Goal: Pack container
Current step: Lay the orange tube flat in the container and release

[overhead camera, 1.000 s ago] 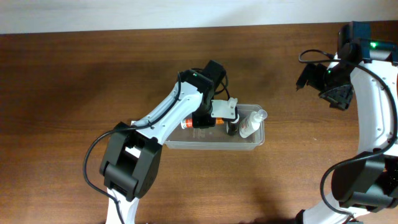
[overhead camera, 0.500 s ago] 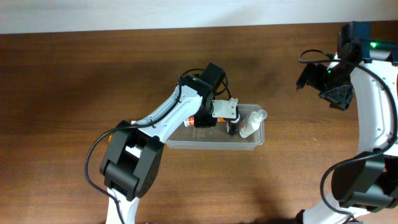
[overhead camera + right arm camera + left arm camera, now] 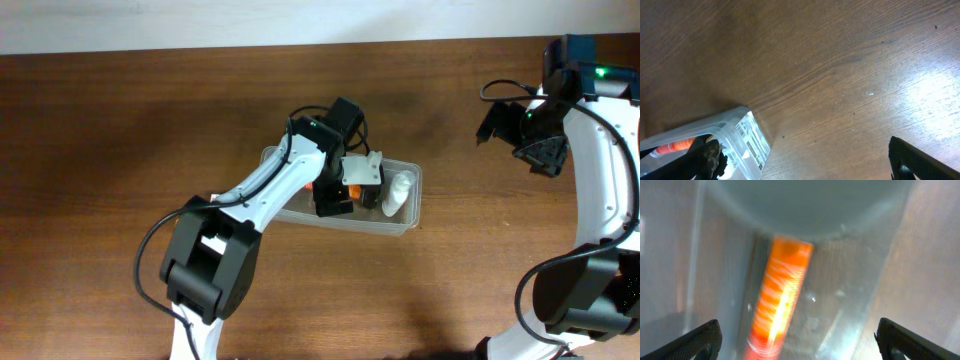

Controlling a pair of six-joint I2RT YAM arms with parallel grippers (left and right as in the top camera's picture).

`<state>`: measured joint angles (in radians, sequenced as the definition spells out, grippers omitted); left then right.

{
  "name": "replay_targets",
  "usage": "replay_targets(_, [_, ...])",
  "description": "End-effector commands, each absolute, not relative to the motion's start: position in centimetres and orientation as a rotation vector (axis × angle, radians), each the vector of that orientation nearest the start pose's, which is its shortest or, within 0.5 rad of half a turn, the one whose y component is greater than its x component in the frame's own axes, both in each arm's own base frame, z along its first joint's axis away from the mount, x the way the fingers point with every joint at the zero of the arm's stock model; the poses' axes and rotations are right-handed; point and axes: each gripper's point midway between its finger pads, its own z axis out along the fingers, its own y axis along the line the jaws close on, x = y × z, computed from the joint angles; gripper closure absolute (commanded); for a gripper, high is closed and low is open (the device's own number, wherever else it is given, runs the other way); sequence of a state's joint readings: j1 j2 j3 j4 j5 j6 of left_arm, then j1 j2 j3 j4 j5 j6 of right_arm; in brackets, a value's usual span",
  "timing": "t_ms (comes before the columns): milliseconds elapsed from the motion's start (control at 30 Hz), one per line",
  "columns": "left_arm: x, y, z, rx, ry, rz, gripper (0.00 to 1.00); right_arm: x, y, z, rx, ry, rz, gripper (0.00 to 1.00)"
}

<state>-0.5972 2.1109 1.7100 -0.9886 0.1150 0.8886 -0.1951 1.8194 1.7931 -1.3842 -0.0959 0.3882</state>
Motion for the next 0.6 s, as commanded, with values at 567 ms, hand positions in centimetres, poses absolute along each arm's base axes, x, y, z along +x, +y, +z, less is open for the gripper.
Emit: replay_targets(567, [35.0,-5.4,23.5,0.444,2.85,0.127,0.0,36.6,-5.6,18.2,0.839,2.862,0.167,0.01])
